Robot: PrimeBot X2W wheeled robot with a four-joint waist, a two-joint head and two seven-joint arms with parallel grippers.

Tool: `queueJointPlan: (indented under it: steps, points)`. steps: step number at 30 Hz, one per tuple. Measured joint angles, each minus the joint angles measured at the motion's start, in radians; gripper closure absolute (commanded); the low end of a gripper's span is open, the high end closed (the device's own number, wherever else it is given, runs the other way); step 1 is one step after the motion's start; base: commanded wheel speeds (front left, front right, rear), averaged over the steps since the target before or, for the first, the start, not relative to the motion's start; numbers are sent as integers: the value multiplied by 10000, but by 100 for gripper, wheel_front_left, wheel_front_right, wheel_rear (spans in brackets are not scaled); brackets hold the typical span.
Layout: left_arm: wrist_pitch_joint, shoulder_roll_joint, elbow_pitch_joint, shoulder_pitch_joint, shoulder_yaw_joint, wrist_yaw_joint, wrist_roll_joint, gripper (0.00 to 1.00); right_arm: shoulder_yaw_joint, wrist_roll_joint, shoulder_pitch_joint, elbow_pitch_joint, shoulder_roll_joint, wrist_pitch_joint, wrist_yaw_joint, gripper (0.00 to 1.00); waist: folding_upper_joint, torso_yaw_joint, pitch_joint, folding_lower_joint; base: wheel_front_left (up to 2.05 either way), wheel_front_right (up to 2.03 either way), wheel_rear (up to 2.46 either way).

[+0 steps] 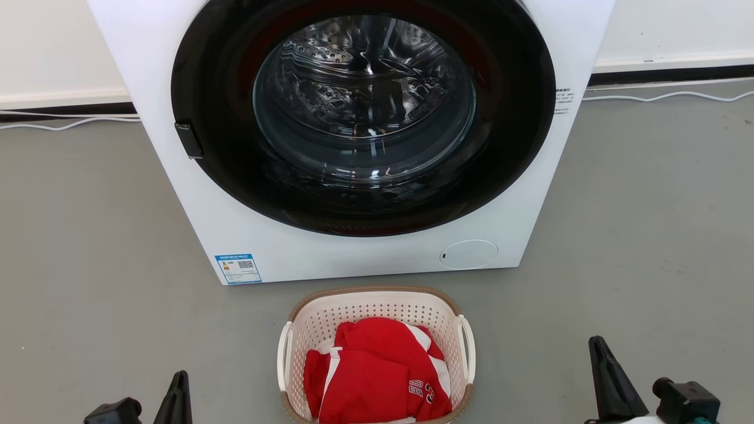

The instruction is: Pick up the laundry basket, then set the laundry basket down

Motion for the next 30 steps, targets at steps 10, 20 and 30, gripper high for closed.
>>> queueJointPlan:
  steps: [10, 20, 30]
  points:
    - [263, -59, -115, -10, -4, -10, -1114, 100, 0, 1292, -32, 2, -17, 297, -13, 100, 0, 15, -1, -2, 0, 0, 0]
    - [556, -82, -272, -32, -6, -90, -2219, 100, -2, 2577, -59, 4, -35, 527, -19, 100, 0, 30, -18, -3, 0, 0, 0]
    - [830, -102, -357, -49, -8, -100, -3260, 100, -12, 3848, -96, 4, -56, 790, -19, 100, 0, 46, -35, -3, 0, 0, 0]
